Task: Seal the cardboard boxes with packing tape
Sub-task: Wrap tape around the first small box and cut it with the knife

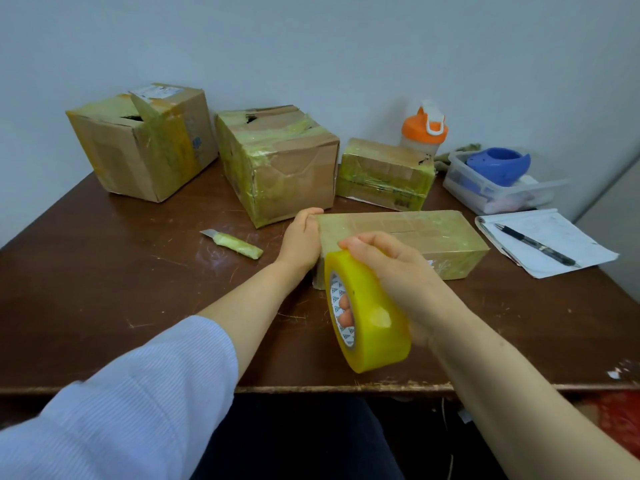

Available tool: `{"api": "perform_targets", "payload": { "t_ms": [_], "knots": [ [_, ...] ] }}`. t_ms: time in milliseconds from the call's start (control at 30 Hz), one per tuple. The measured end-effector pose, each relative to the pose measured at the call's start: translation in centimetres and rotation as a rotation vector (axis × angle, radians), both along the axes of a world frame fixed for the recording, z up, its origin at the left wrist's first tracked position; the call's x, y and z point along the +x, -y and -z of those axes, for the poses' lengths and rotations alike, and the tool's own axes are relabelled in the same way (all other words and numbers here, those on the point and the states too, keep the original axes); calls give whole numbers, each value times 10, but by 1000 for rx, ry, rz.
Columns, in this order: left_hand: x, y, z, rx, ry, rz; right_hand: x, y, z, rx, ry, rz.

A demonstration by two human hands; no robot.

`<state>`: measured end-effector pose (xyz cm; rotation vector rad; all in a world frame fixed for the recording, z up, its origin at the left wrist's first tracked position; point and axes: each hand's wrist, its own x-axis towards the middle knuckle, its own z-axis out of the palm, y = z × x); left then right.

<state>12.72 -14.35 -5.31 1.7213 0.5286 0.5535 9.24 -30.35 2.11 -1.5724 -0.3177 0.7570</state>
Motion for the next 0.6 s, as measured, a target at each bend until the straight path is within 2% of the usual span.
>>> {"api": "perform_targets", "payload": {
  "t_ms": [200,300,333,367,433,467,533,600],
  "knots": [
    [1,-3,-3,-164,11,26,3,-3,10,-25,-9,-10],
    [3,-7,-12,-215,-63,65,6,-4,11,-46,-16,-35],
    [5,-10,-16,-128,-126,64,8,-4,11,-54,-22,-42],
    [7,-11,-20,65,-210,40,9,-5,11,-61,-28,-47],
    [12,-8,-30,566,-266,32,11,-6,12,-63,-34,-58],
    [16,-5,-34,752,-256,87,12,-6,12,-58,-34,-64],
    [25,1,-35,1010,-364,275,13,-5,13,-44,-43,-64],
    [31,1,-32,1097,-548,448,14,-3,14,-28,-51,-62]
  ]
}}
